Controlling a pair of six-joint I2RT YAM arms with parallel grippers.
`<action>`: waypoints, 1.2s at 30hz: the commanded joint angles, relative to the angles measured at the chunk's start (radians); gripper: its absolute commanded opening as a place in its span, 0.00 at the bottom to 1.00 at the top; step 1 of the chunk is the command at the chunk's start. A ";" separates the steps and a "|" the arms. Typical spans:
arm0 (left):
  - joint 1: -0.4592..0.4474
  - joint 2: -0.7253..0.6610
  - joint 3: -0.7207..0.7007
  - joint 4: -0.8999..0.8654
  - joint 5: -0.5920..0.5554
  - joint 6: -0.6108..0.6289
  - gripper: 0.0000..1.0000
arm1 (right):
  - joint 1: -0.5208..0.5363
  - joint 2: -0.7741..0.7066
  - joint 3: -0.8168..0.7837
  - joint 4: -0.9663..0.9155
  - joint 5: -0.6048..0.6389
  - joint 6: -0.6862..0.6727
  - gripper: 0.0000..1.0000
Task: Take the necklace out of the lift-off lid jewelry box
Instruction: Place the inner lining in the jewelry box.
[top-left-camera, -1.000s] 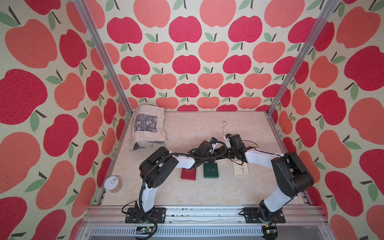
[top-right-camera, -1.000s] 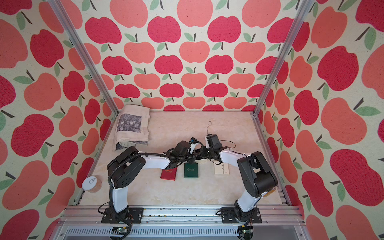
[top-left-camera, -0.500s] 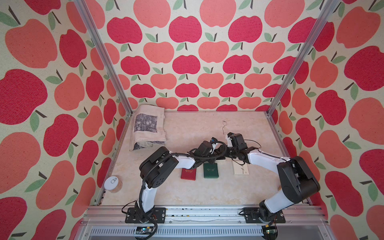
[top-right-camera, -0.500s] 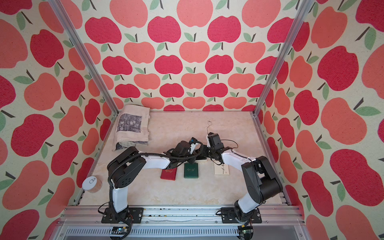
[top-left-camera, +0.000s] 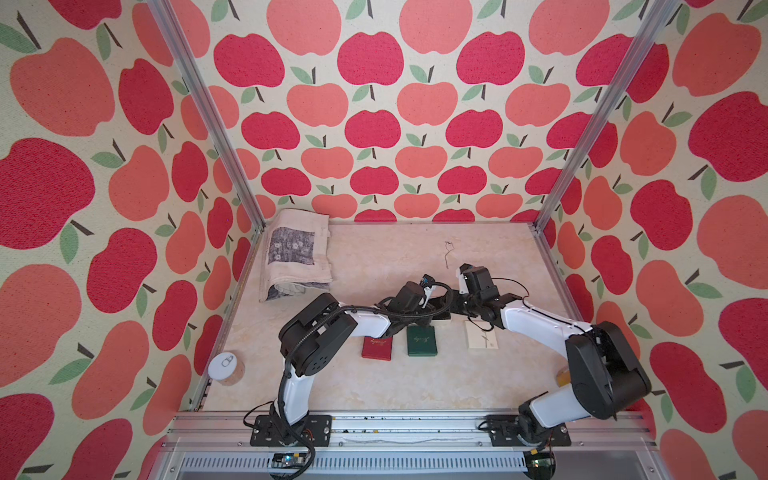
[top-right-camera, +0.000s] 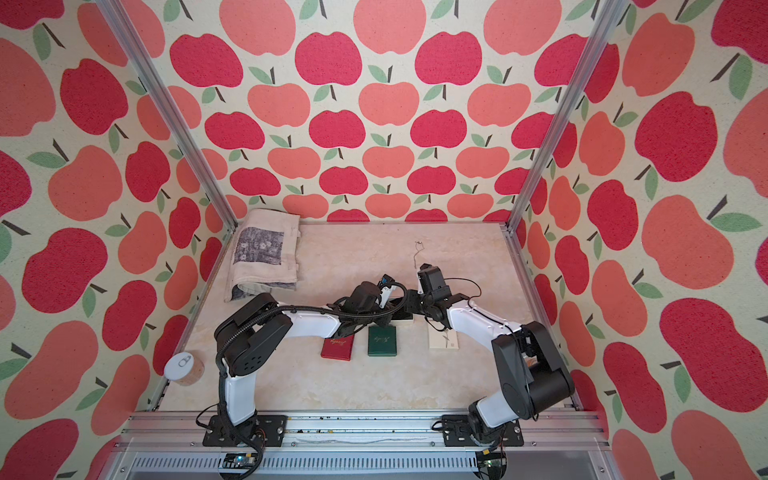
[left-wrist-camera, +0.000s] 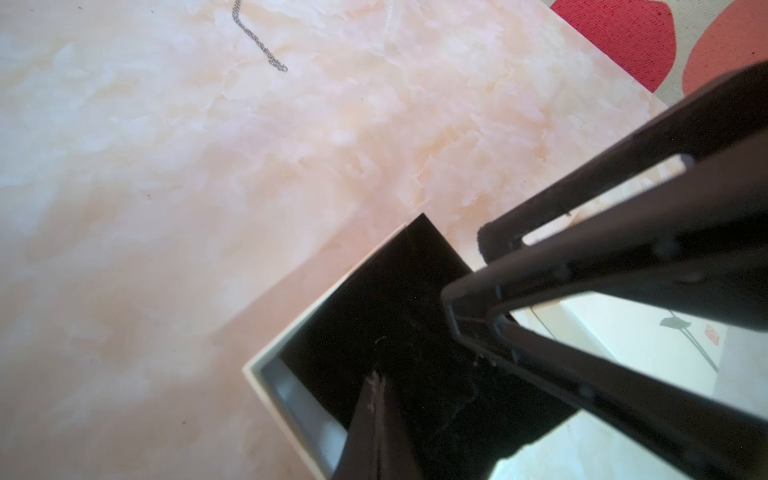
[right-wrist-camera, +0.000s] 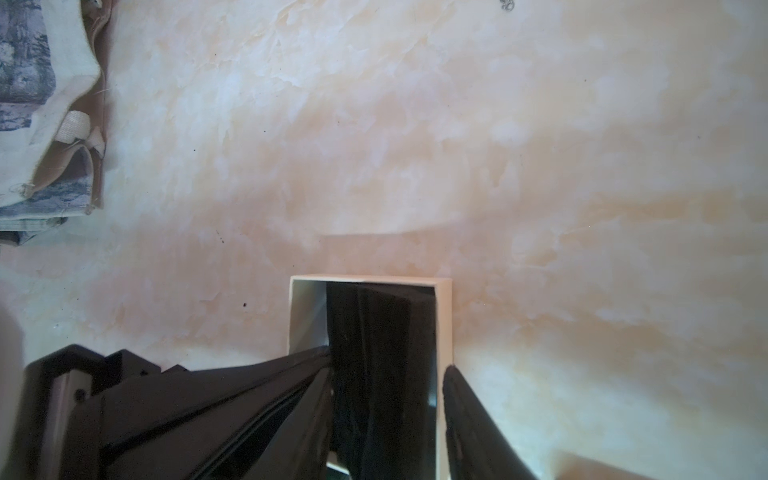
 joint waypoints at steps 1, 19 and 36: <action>0.000 0.004 -0.008 0.024 0.018 -0.011 0.00 | 0.001 0.001 -0.001 -0.029 -0.020 -0.014 0.39; 0.019 -0.100 -0.060 -0.027 -0.045 0.019 0.00 | 0.003 0.080 0.016 -0.018 -0.065 -0.031 0.22; 0.042 -0.121 -0.106 -0.050 -0.039 0.010 0.00 | 0.022 0.106 0.041 -0.041 -0.065 -0.064 0.18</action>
